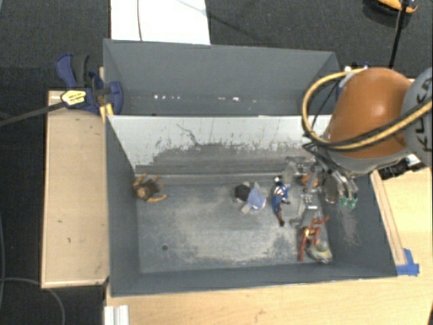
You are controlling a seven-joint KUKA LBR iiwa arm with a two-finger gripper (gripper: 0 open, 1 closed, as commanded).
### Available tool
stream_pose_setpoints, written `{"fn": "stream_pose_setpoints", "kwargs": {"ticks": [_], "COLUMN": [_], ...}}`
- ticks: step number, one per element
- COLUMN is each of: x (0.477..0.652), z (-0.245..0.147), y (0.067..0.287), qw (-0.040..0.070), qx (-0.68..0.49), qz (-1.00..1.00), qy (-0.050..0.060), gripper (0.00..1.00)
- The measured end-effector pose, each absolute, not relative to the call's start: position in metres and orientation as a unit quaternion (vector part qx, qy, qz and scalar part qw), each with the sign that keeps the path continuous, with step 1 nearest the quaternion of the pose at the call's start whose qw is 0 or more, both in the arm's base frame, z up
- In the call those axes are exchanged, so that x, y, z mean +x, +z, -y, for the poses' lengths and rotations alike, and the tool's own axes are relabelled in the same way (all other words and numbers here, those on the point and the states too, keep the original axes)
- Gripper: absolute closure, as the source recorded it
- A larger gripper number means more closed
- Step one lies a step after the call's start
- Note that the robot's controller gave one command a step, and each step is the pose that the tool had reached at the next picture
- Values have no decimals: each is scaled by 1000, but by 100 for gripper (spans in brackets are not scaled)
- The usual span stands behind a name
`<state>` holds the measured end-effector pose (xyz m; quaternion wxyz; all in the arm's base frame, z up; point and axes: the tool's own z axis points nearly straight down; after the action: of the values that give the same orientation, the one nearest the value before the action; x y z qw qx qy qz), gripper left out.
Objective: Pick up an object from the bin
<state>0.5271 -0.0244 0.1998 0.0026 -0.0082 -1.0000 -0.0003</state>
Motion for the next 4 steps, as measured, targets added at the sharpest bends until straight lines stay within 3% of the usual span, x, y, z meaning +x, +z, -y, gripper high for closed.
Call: {"fn": "stream_pose_setpoints", "kwargs": {"ticks": [1,2,3,4], "x": [529,558,583,586], "z": [24,4,-1,-10], "y": [204,141,77,62], "qw": [-2,-3,-3,-3], "qx": [-8,-5,-79,-22], "qz": [1000,1000,997,1000], "qy": [0,0,-1,0], "gripper": [0,0,0,0]}}
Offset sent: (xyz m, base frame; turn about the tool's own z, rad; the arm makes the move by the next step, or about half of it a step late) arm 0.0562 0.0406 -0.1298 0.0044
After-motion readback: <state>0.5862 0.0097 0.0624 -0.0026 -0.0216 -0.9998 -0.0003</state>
